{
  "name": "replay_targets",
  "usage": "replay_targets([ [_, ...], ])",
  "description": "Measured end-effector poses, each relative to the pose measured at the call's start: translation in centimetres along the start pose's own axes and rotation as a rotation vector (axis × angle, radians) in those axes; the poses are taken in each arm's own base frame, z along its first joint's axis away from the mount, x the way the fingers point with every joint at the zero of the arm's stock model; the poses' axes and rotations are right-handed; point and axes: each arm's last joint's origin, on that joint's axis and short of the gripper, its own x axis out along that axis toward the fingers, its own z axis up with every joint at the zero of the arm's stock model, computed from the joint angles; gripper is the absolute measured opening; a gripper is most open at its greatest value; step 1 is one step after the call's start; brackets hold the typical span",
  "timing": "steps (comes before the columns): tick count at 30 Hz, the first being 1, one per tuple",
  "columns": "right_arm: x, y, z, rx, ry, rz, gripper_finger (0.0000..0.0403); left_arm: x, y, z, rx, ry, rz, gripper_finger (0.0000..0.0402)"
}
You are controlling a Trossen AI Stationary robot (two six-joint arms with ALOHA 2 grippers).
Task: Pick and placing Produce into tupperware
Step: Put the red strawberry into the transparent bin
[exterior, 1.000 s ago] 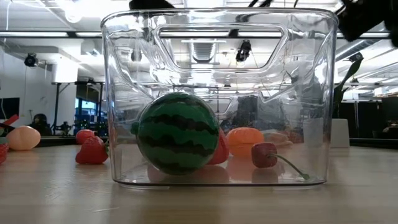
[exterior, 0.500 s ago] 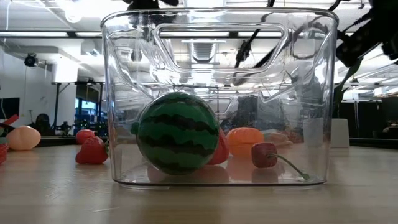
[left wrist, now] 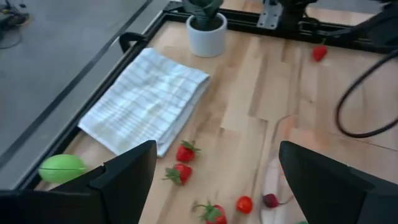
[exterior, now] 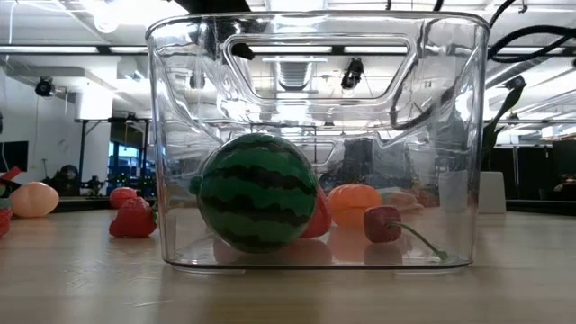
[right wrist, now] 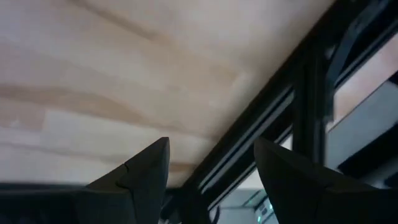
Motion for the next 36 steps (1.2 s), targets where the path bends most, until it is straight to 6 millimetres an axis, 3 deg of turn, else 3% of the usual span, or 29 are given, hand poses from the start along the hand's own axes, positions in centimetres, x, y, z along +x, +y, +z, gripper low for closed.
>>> replay_targets([
  [8, 0.1, 1.5, -0.7, -0.001, 0.061, 0.134, 0.0226, 0.2, 0.5, 0.0, 0.096, 0.006, 0.011, 0.0325],
  [18, 0.0, 1.7, -0.7, 0.105, 0.073, 0.149, 0.0226, 0.6, 0.2, -0.4, 0.208, 0.044, -0.051, 0.0325],
  [21, 0.6, 1.4, -0.5, 0.214, 0.076, 0.123, 0.0226, 0.6, 0.2, -0.7, 0.217, 0.064, -0.059, 0.0325],
  [28, 2.4, 0.5, 0.2, 0.672, 0.079, 0.032, 0.0226, 0.7, 0.3, -0.9, 0.224, 0.084, -0.058, 0.0325],
  [36, 3.5, -0.1, 1.3, 0.677, 0.009, 0.021, 0.0226, 0.7, 0.6, -0.8, 0.218, 0.083, -0.032, 0.0325],
])
